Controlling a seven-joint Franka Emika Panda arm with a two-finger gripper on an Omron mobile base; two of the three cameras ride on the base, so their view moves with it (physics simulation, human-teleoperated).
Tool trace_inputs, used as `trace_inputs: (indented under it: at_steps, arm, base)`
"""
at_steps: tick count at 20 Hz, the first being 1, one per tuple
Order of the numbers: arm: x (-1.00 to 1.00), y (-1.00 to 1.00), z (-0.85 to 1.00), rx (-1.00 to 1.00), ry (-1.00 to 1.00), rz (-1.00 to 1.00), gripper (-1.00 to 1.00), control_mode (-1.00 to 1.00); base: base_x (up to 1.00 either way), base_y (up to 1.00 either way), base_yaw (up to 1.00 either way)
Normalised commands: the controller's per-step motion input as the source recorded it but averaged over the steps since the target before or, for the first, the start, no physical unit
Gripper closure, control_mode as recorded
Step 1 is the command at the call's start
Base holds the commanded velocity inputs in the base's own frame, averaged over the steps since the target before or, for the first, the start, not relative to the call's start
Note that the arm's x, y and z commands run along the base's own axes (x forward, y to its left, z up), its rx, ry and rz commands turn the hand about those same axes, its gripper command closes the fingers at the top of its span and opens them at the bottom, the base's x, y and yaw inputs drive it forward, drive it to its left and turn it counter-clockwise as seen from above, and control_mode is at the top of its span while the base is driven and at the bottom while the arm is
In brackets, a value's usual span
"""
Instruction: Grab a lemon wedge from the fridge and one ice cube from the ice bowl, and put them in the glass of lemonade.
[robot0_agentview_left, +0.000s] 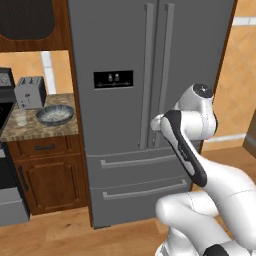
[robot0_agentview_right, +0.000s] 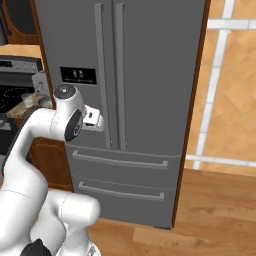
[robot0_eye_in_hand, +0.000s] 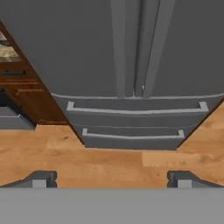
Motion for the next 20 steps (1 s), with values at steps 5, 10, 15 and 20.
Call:
trace_inputs:
  at_steps: [5, 10, 15, 20]
  arm:
    - [0.57, -0.14, 1.00, -0.13, -0.10, 0.12, -1.00, -1.00]
    - [0.44, -0.09, 0.98, -0.22, -0.07, 0.01, -1.00, -1.00]
    - [0.52, -0.44, -0.14, 0.01, -0.05, -0.10, -1.00, -1.00]
    - [1.00, -0.49, -0.22, 0.11, 0.00, -0.10, -1.00, -1.00]
  base:
    - [0.00, 0.00, 0.00]
    - [0.00, 0.00, 0.00]
    - [0.00, 0.00, 0.00]
    - [0.00, 0.00, 0.00]
